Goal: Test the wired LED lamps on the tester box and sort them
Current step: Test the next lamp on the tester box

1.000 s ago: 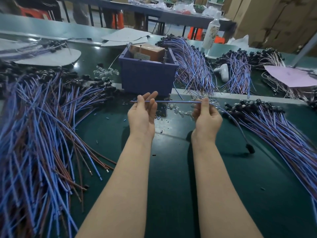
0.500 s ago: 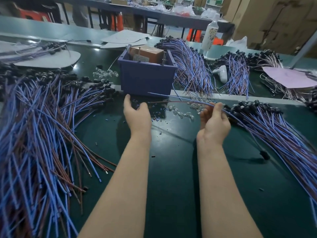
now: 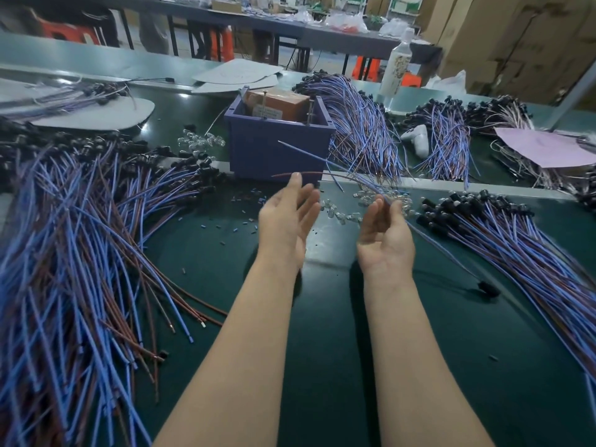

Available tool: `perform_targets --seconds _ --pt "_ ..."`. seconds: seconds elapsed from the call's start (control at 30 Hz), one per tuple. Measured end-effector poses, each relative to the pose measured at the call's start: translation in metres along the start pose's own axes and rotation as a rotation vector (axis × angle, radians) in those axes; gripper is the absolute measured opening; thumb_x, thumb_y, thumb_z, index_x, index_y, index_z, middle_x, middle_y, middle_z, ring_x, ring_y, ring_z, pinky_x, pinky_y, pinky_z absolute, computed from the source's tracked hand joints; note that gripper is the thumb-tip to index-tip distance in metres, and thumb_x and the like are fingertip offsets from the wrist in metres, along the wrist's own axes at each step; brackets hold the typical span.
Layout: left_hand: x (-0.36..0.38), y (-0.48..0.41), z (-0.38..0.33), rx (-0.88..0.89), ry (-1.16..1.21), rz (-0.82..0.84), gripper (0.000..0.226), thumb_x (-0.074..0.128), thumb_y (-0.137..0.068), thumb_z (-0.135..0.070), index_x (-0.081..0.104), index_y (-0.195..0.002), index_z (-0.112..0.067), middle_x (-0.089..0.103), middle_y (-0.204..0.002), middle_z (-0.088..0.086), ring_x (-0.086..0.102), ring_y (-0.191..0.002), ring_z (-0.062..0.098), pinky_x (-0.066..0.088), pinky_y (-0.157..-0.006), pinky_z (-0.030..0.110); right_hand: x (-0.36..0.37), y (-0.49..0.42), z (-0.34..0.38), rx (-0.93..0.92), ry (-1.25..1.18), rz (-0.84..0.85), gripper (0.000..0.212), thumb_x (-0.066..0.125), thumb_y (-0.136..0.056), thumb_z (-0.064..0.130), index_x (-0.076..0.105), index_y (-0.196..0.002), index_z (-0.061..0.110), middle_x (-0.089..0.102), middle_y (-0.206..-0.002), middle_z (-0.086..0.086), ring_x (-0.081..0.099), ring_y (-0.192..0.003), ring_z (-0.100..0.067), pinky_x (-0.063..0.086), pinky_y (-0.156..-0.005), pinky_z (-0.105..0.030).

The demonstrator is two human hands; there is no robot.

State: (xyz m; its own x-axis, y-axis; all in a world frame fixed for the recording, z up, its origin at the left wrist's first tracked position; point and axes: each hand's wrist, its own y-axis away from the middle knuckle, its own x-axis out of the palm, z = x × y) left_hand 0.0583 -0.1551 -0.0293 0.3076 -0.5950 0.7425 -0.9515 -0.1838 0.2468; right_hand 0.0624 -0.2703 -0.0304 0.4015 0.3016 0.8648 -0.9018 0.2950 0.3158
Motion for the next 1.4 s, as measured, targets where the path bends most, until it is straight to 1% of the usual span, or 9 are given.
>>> perform_targets --seconds 0.1,0.27,0.43,0.6,0.7,0.9,1.23,1.33,1.4 --pt "0.004 0.004 0.003 -0.092 0.057 0.195 0.011 0.057 -0.093 -0.017 0.059 -0.093 -0.006 0.066 -0.084 0.005 0.067 -0.065 0.007 0.055 -0.058 0.016 0.001 0.0 -0.004 0.064 0.075 -0.01 0.026 0.055 -0.094 0.015 0.058 -0.073 0.001 0.063 -0.049 -0.004 0.059 -0.042 -0.006 0.05 -0.042 -0.014" --pt "0.006 0.004 0.015 0.066 -0.333 0.23 0.021 0.037 -0.102 -0.014 0.056 -0.095 -0.01 0.067 -0.085 0.001 0.06 -0.056 0.0 0.053 -0.058 0.015 -0.001 0.005 -0.009 0.066 0.679 0.112 0.033 0.049 -0.098 0.017 0.058 -0.07 0.002 0.059 -0.046 -0.001 0.052 -0.036 -0.004 0.042 -0.039 -0.012" --pt "-0.006 -0.006 0.011 0.382 -0.531 0.01 0.012 0.036 -0.102 -0.008 0.048 -0.098 -0.007 0.066 -0.073 0.003 0.057 -0.049 0.0 0.049 -0.055 0.015 0.001 0.015 -0.012 -0.438 1.511 0.283 0.044 0.054 -0.094 0.033 0.055 -0.054 0.016 0.05 -0.046 0.005 0.044 -0.043 -0.008 0.038 -0.049 -0.021" --pt "-0.015 -0.012 0.01 0.487 -0.648 -0.097 0.018 0.045 -0.099 -0.014 0.051 -0.083 -0.012 0.066 -0.067 -0.002 0.06 -0.051 0.002 0.05 -0.056 0.018 0.01 0.024 -0.028 -0.84 1.446 0.461 0.015 0.052 -0.095 0.015 0.067 -0.095 0.011 0.069 -0.086 -0.003 0.063 -0.082 -0.019 0.048 -0.078 -0.027" --pt "-0.013 -0.014 0.01 0.487 -0.717 -0.053 0.02 0.051 -0.097 -0.018 0.064 -0.084 -0.009 0.069 -0.078 0.006 0.067 -0.075 0.021 0.056 -0.076 0.036 0.01 0.018 -0.039 -0.711 1.65 0.542 0.023 0.05 -0.096 0.016 0.066 -0.111 0.01 0.07 -0.106 -0.006 0.062 -0.098 -0.019 0.039 -0.08 -0.018" --pt "-0.009 -0.013 0.009 0.483 -0.878 -0.044 0.023 0.048 -0.098 -0.016 0.066 -0.11 -0.009 0.065 -0.11 0.014 0.061 -0.103 0.024 0.046 -0.097 0.039 0.009 0.013 -0.053 -0.585 1.553 0.402 0.021 0.053 -0.094 0.019 0.071 -0.096 0.009 0.071 -0.092 -0.009 0.062 -0.086 -0.023 0.043 -0.075 -0.03" --pt "-0.012 -0.014 0.011 0.497 -0.828 -0.075 0.012 0.05 -0.096 -0.014 0.06 -0.09 -0.013 0.067 -0.084 0.002 0.063 -0.083 0.018 0.051 -0.087 0.034 0.001 0.007 -0.056 -0.482 1.179 0.15 0.019 0.046 -0.097 0.012 0.05 -0.08 0.019 0.069 -0.081 -0.011 0.066 -0.087 -0.03 0.049 -0.089 -0.051" --pt "-0.013 -0.014 0.011 0.493 -0.761 -0.085 0.009 0.048 -0.097 -0.011 0.056 -0.1 -0.01 0.065 -0.074 -0.001 0.066 -0.081 0.02 0.052 -0.087 0.033 0.0 0.008 -0.055 -0.524 1.213 0.171 0.009 0.045 -0.097 0.01 0.05 -0.094 0.017 0.067 -0.077 -0.007 0.066 -0.084 -0.028 0.051 -0.088 -0.047" --pt "-0.014 -0.016 0.01 0.513 -0.776 -0.105 0.016 0.049 -0.097 -0.012 0.054 -0.113 -0.009 0.065 -0.07 -0.005 0.064 -0.072 0.009 0.05 -0.076 0.015 -0.001 0.009 -0.057 -0.562 1.285 0.205 0.017 0.045 -0.096 0.009 0.054 -0.11 0.013 0.067 -0.075 -0.003 0.065 -0.079 -0.022 0.049 -0.086 -0.022"
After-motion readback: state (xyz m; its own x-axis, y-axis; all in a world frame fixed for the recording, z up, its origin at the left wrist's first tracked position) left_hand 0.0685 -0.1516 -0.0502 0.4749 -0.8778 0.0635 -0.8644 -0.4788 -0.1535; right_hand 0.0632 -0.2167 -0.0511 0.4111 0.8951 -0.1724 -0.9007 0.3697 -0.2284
